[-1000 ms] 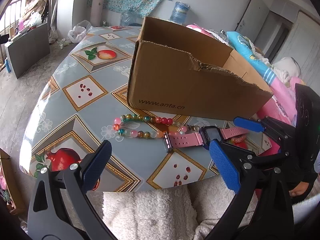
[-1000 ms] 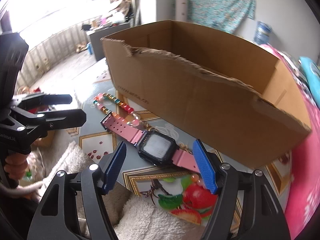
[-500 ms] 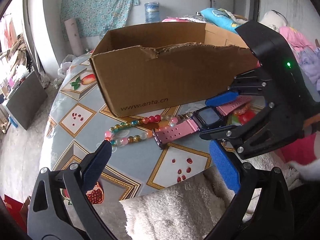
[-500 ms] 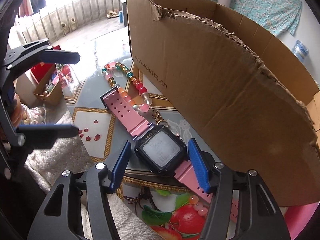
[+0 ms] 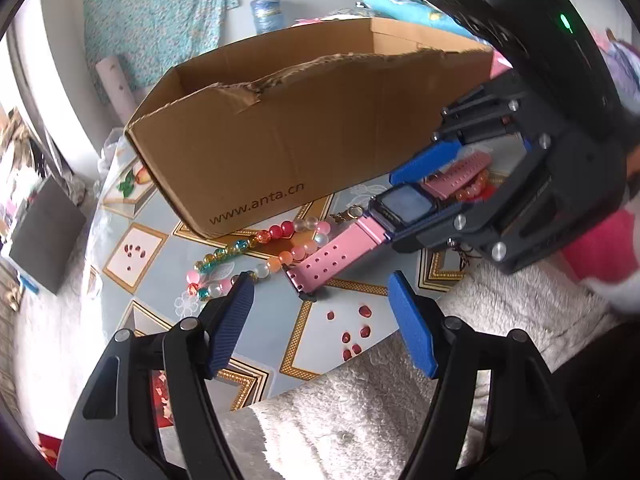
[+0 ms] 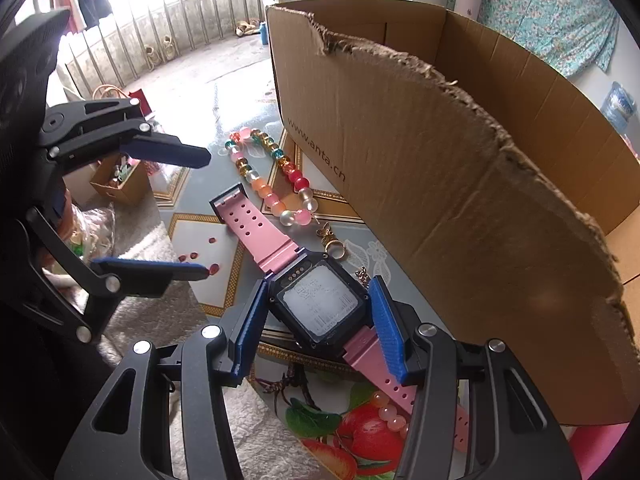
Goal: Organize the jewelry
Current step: 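Close the left gripper on the pink watch strap while the right gripper approaches the watch, then close the right gripper on the other pink strap while the left gripper holds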
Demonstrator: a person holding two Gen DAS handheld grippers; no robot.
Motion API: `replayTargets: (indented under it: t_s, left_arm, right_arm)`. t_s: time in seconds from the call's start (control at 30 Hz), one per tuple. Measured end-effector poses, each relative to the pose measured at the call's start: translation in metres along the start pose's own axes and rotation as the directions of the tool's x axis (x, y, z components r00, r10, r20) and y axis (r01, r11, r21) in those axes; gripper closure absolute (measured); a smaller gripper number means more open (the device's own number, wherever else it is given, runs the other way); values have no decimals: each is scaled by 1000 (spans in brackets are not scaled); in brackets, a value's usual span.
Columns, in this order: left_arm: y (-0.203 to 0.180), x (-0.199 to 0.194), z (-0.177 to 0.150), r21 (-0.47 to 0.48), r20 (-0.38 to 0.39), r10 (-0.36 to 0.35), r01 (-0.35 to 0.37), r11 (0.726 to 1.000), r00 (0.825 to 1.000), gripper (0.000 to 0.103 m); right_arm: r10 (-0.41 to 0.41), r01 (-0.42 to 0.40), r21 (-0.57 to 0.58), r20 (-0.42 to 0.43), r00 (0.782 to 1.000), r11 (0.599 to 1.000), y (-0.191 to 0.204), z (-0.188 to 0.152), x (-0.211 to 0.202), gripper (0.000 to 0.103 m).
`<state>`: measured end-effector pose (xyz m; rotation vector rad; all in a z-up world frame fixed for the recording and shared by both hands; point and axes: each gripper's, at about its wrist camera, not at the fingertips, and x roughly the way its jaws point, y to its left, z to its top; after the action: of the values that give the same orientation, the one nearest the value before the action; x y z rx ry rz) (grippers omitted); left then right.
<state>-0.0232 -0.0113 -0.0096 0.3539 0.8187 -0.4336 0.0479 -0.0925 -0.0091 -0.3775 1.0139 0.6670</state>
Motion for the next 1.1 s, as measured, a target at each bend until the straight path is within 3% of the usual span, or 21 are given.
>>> replayTargets:
  t_s: [0.13,0.27,0.37,0.5,0.57,0.63,0.67,0.77,0.83,1.1]
  left_arm:
    - [-14,3,-2,106,4,45,-45,993,999,37]
    - [-33,12,-2,236,2,119,-117,965,993,41]
    - [-42,20,-3,306,2,155,-148,940,988,48]
    - [-48,23,-2,320,6,151,-145,936,988,64]
    - [-49,25,0,308,0,152,-144,940,988,75]
    - [-46,28,3,275,-17,157,-147,950,987,96]
    - [-42,28,6,246,-28,146,-135,960,989,98]
    - [-20,27,13,93,-76,-3,10,996,997,99]
    - [-7,31,17,11,-103,-67,68,998,992,100]
    - [27,38,25,-104,-125,-187,174,979,974,100]
  right_arm:
    - [52,-53,17,5,999,998,-7,1,-7,53]
    - [118,-117,20,-6,993,993,-16,2,-11,53]
    - [164,-164,15,-19,986,986,-22,3,-14,53]
    - [213,-213,15,-16,977,977,-21,3,-17,53]
    - [220,-220,11,-11,975,975,-18,3,-17,53]
    - [216,-216,10,-9,976,976,-18,1,-17,53]
    - [207,-207,10,-11,978,978,-17,-1,-17,53]
    - [201,-201,42,-1,980,979,-20,-5,-19,52]
    - [170,-171,57,22,985,984,-22,-8,-26,50]
    - [19,-28,135,68,998,991,-26,-40,-55,50]
